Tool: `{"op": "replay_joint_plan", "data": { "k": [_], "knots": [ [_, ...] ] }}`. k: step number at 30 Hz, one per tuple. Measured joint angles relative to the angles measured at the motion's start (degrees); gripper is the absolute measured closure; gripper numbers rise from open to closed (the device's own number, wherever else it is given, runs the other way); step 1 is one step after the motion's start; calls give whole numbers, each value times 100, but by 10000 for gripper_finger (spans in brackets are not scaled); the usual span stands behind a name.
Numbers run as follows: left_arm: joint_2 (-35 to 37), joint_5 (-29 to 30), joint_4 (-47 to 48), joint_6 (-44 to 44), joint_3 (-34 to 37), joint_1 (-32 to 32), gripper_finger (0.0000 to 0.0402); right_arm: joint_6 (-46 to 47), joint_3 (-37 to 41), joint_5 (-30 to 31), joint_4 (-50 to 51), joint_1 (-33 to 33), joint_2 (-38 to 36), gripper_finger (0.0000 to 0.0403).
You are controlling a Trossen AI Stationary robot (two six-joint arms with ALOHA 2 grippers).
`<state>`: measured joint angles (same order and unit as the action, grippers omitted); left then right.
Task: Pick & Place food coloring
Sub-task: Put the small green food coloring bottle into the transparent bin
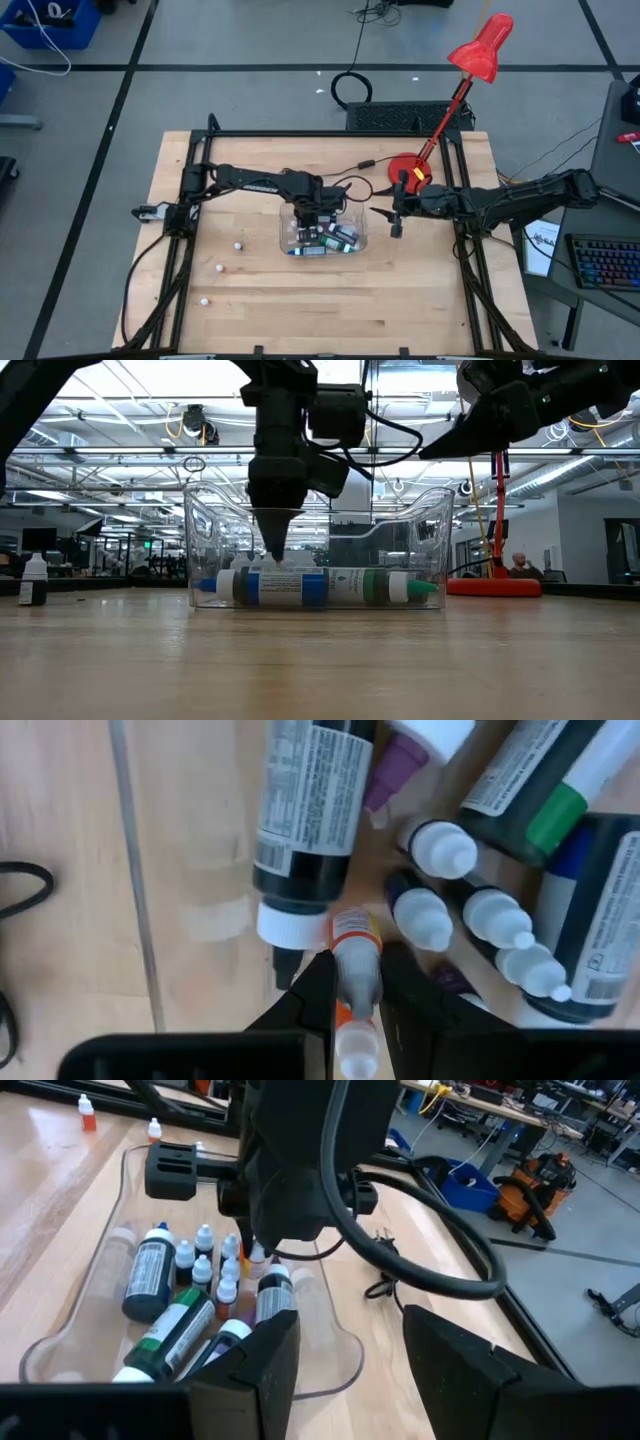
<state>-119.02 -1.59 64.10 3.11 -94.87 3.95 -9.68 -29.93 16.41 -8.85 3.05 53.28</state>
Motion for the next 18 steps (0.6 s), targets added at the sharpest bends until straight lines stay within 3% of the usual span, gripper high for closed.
{"op": "replay_joint_plan", "data": {
  "k": [5,14,18],
  "knots": [
    [0,-364,-234,115,222,11,347,0,0,2,-34,0,0,232],
    [15,-300,-397,273,481,15,344,0,2,0,-67,0,0,232],
    [11,-292,-391,324,483,15,281,0,4,2,-89,0,0,232]
  ]
}}
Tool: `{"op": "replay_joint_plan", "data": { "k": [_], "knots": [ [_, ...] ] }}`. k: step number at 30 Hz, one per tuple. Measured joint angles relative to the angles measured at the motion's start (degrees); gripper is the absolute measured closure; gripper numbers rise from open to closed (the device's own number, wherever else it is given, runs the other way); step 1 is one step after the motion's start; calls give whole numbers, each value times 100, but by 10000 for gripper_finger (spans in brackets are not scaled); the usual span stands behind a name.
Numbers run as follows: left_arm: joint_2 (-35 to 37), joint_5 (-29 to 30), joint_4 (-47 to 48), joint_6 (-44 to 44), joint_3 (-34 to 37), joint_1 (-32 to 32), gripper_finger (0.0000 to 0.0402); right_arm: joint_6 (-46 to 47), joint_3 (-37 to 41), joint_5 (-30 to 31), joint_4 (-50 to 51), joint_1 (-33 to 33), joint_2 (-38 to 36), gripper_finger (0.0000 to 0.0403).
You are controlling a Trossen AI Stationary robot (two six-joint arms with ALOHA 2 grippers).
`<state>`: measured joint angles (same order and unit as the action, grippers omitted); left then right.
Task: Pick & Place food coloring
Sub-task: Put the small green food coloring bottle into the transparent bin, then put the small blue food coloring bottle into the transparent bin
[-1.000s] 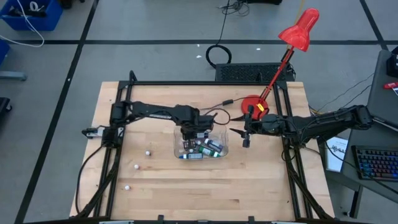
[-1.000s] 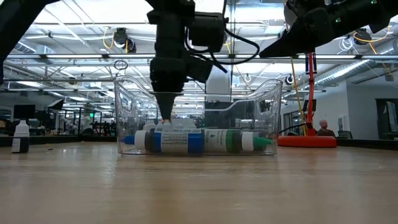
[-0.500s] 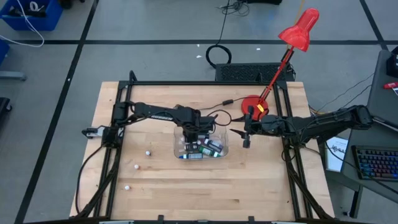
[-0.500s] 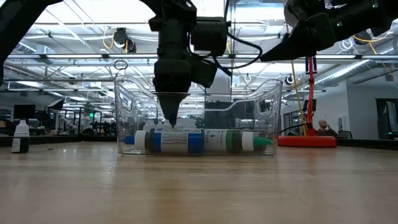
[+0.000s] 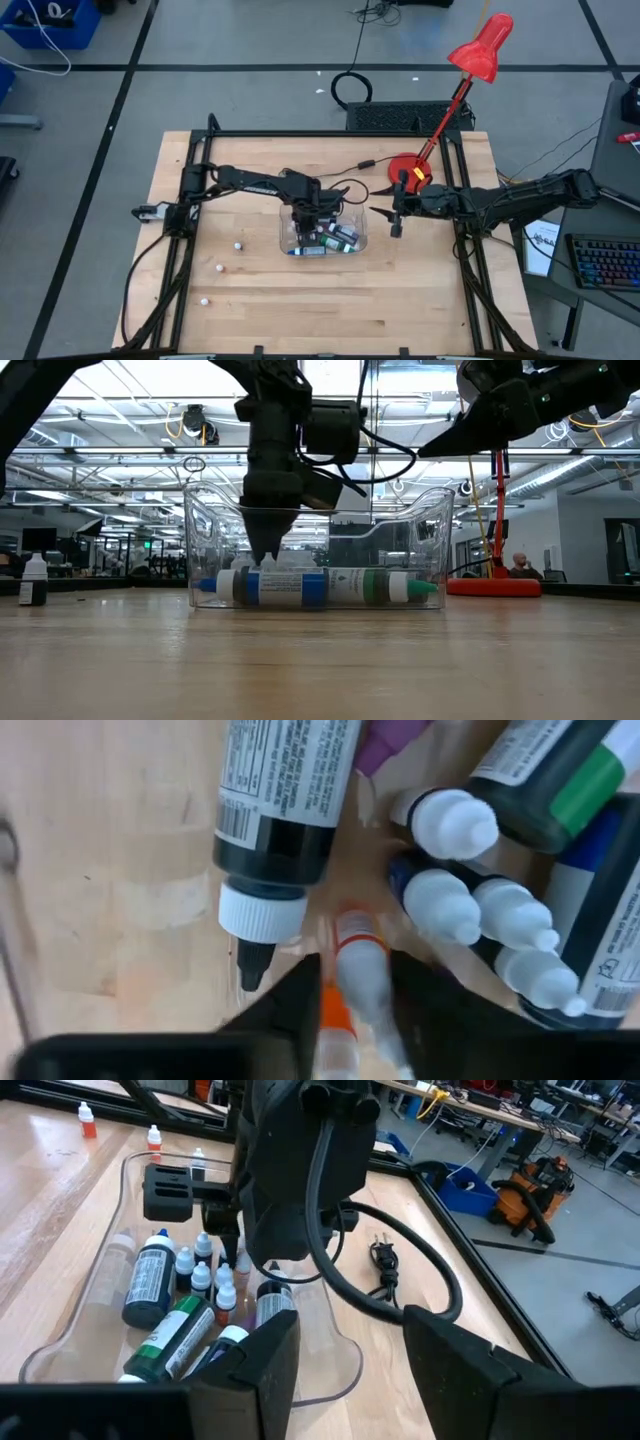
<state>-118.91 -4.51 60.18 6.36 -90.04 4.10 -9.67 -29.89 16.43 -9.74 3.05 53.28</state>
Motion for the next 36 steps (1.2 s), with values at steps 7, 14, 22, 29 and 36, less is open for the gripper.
{"op": "replay_joint_plan", "data": {
  "k": [7,14,22,29,36],
  "knots": [
    [-11,2,326,-63,-390,-22,191,0,0,-2,-39,0,0,232],
    [354,520,1549,451,-1045,-63,167,0,0,0,-37,0,0,232],
    [1880,1449,2118,2701,233,-976,176,-38,2,-2,-69,0,0,232],
    [3252,1316,1425,5445,2062,-1939,178,-66,2,-2,-102,-1,0,232],
    [3695,1191,1329,7257,3248,-2242,179,-66,2,-2,-264,0,-2,232]
  ]
}}
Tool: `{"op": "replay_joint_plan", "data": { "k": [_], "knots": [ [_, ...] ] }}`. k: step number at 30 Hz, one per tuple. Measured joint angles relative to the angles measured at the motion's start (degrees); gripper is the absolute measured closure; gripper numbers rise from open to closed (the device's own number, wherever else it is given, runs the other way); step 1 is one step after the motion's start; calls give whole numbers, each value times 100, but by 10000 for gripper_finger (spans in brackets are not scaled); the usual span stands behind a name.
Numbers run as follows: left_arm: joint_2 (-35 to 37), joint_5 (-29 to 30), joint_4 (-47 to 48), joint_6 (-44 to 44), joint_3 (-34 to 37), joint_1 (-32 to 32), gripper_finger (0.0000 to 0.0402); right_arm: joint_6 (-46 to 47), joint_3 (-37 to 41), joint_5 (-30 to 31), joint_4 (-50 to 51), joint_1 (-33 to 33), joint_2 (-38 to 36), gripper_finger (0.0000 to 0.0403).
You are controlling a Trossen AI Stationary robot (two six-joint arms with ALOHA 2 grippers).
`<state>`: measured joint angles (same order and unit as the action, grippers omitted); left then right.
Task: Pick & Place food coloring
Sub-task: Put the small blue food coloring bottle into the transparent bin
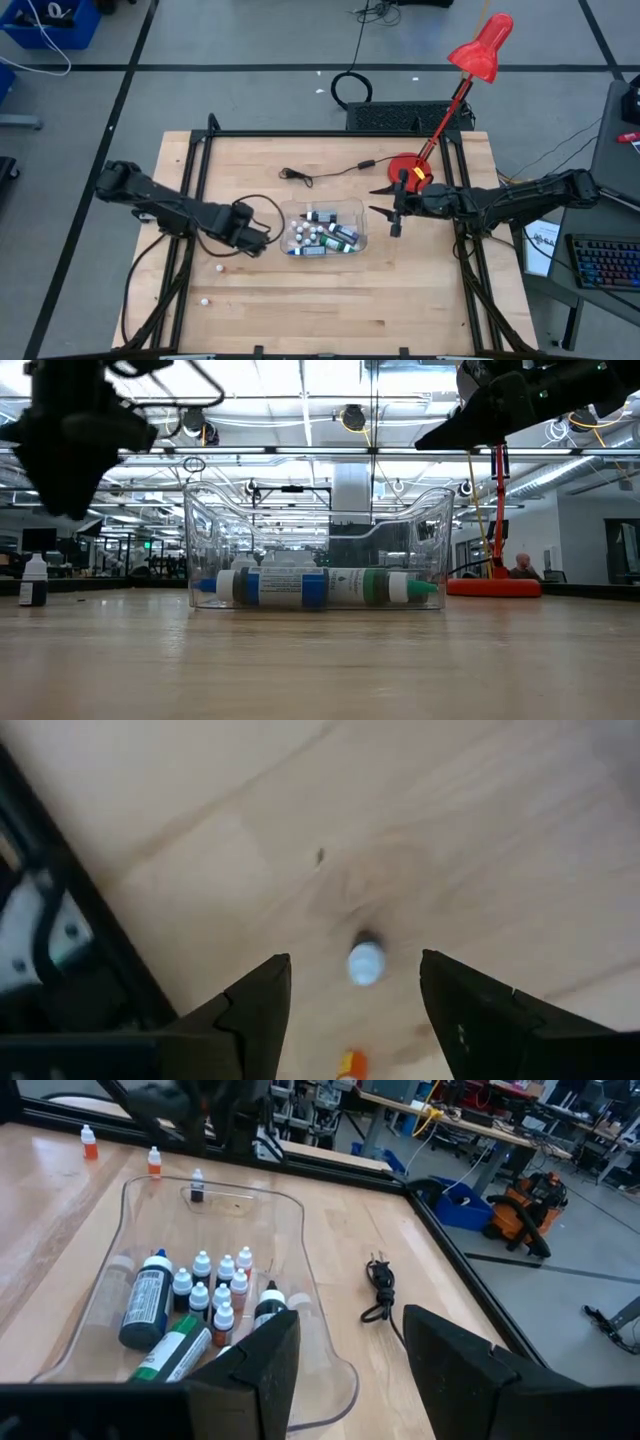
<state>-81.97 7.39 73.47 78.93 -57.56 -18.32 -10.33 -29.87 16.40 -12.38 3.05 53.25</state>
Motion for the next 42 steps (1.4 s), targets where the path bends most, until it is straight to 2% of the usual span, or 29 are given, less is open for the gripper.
{"op": "replay_joint_plan", "data": {
  "k": [7,15,42],
  "knots": [
    [3,-309,-707,8,785,-10,178,61,0,0,1,-1,0,232],
    [3,-555,-1531,-235,1105,-3,178,85,0,0,3,-2,0,232],
    [-1,-742,-1674,-196,1259,-3,179,87,0,0,6,-2,0,232]
  ]
}}
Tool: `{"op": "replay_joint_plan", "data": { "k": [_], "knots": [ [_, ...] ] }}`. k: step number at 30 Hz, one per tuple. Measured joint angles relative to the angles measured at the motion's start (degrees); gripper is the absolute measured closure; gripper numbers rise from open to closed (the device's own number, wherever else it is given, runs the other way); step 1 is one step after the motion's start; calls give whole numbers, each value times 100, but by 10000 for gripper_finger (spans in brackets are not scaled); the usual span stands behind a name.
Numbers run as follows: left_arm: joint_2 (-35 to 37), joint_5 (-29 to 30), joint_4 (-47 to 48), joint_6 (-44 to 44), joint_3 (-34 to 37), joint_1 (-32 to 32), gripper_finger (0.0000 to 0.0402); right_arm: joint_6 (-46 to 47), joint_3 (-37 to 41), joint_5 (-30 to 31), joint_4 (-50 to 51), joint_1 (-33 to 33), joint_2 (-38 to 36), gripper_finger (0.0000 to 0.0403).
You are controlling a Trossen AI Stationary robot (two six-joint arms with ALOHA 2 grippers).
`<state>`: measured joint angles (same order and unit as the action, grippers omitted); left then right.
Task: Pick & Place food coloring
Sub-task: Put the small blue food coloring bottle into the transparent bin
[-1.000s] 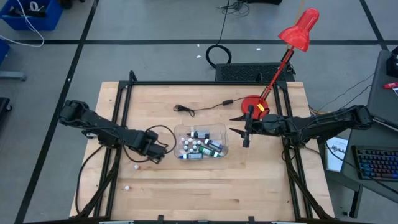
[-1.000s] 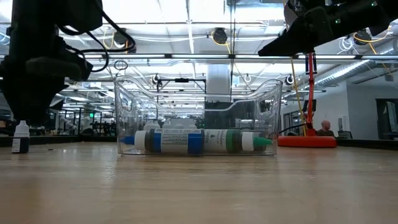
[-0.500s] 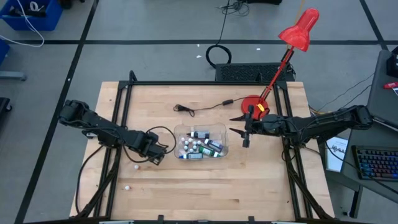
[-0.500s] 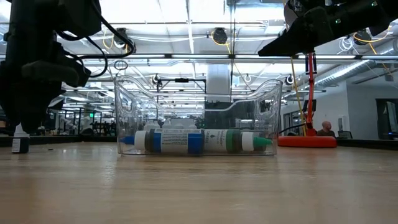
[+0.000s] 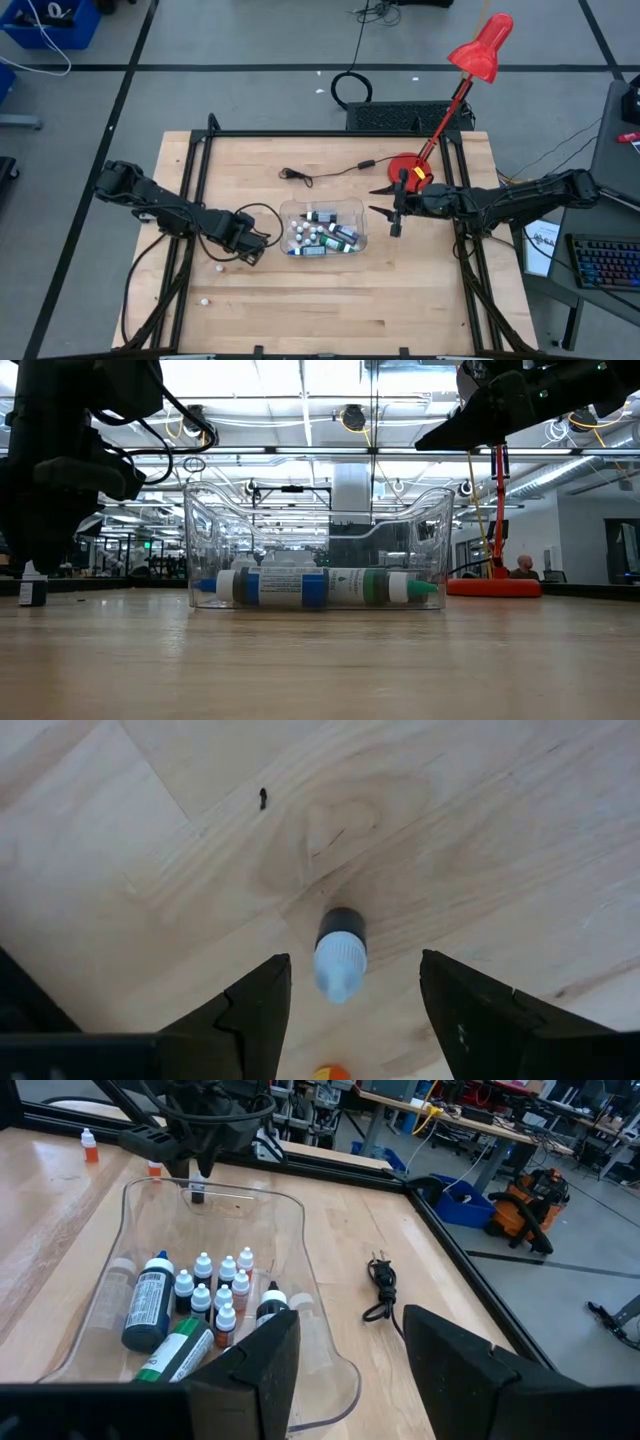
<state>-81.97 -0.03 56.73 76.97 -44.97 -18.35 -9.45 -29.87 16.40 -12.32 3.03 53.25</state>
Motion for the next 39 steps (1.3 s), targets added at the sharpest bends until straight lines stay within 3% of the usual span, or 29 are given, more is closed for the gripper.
{"op": "replay_joint_plan", "data": {
  "k": [26,39],
  "knots": [
    [-13,46,-138,-447,162,48,182,-2,0,-2,-37,1,2,232],
    [-13,104,-138,-427,162,116,314,0,0,0,-37,2,2,232]
  ]
}}
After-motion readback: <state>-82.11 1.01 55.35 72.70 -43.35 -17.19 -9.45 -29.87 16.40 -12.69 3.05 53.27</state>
